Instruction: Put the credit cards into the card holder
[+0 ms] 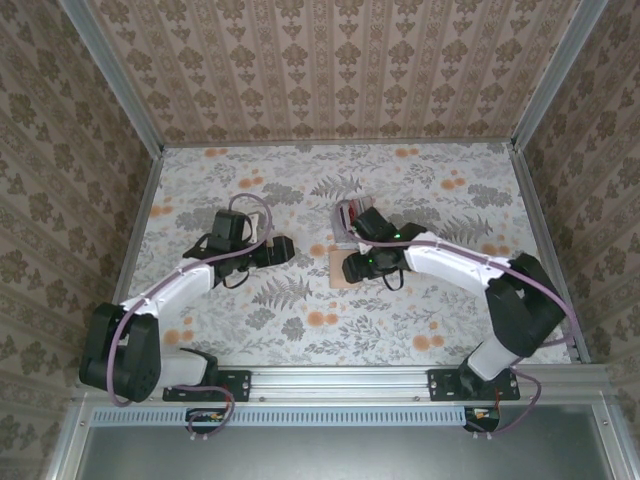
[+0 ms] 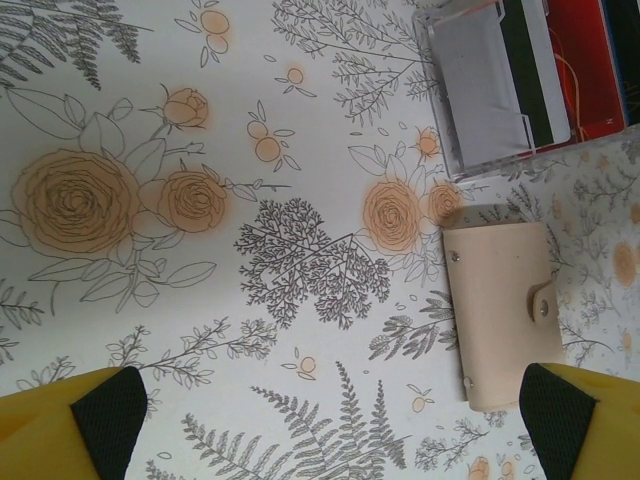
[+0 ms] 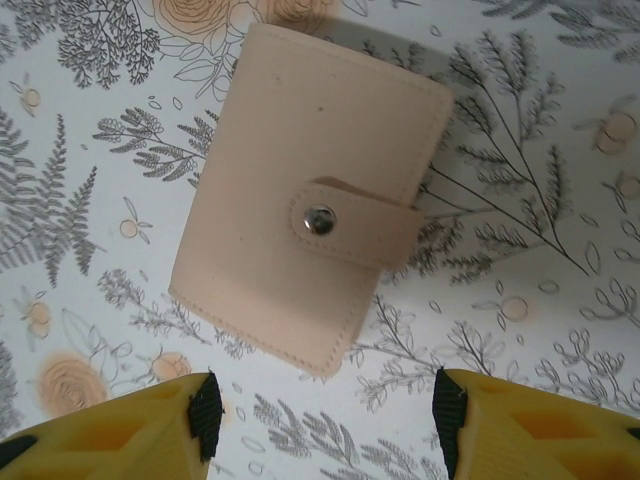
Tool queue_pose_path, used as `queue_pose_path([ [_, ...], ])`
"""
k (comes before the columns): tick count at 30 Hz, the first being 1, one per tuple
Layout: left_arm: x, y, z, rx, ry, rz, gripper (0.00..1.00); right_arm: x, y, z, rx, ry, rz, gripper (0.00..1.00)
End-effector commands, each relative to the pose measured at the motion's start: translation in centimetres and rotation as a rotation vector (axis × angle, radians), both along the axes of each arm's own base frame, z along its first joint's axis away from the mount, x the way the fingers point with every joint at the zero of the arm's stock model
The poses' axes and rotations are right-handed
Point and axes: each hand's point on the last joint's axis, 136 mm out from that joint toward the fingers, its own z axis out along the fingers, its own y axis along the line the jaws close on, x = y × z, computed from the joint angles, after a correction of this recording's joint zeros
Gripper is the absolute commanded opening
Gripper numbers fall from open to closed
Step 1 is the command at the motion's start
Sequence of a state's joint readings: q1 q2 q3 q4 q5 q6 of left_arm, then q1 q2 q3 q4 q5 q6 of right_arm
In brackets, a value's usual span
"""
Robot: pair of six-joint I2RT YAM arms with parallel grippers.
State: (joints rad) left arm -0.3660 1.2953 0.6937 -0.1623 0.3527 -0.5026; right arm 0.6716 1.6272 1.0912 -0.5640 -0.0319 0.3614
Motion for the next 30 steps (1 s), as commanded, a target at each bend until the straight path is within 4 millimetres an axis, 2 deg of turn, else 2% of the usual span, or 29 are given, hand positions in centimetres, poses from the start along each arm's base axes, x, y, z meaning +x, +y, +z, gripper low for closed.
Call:
queue_pose_path([
  [1, 0.3, -0.8, 0.5, -0.049, -0.003, 0.006, 1.00, 0.8, -1.0, -0.1, -0.150, -0.021, 0.018, 0.59],
  [6, 0.4, -1.0, 0.2, -0.042, 0.016, -0.009, 1.00, 2.0, 1.0, -0.8, -0.166, -0.011, 0.064, 0.57],
  [12, 0.7, -1.0, 0.1, -0.034, 0.016, -0.016, 1.00, 2.8, 2.3, -2.2, -0.229, 0.008, 0.107, 0.46],
  [20, 1.1, -1.4, -0.1, -0.041, 0.023, -0.022, 1.00, 2.7, 1.2, -3.3, -0.312, 0.028, 0.111, 0.45],
  [26, 1.8, -2.0, 0.1, -0.052, 0.028, -0.039, 1.00, 2.9, 1.3, -4.7, -0.336, 0.051, 0.114, 0.45],
  [28, 1.9, -2.0, 0.3, -0.047, 0.025, -0.043, 1.00, 2.9, 1.3, -5.1, -0.343, 0.058, 0.116, 0.44],
  [30, 2.0, -2.0, 0.5, -0.046, 0.023, -0.043, 1.00, 2.9, 1.4, -5.6, -0.340, 0.071, 0.123, 0.38],
])
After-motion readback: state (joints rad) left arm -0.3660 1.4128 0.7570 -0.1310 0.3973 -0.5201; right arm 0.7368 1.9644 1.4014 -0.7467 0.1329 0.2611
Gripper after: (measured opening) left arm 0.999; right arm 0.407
